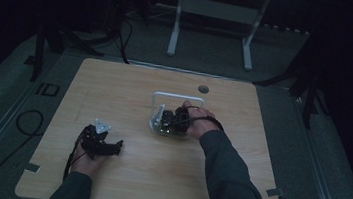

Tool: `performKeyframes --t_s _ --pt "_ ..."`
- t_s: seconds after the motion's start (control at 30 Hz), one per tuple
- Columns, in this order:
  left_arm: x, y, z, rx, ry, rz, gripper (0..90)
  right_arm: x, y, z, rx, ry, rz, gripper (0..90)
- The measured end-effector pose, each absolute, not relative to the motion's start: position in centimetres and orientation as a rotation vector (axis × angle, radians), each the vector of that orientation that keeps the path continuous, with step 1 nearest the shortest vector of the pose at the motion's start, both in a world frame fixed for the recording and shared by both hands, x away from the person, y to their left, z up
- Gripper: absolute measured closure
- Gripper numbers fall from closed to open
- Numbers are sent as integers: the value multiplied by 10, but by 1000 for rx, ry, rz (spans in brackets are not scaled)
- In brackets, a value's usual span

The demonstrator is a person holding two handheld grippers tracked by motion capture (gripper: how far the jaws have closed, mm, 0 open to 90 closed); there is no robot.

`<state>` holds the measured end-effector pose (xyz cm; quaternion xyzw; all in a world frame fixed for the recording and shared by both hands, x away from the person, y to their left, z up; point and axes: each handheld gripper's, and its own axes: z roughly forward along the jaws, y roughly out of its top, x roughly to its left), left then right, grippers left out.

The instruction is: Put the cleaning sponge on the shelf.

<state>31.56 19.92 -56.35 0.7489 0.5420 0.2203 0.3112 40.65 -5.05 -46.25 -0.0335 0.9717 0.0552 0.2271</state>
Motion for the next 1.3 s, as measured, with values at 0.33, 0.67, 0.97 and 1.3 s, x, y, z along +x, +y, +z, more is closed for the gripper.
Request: performKeyframes --t_s 0.33,0.67,0.97,1.3 --pt "316 199 -564 1977 1430 582 109 409 -51 -463 -68 2667 142 713" --pt "316 199 -564 1978 1431 582 109 409 -51 -466 -39 2639 129 706" --pt "316 199 -564 1978 1431 582 109 412 -50 -472 -14 2608 117 716" --pt "316 199 -564 1978 1431 582 109 413 -51 -473 -6 2585 123 721"
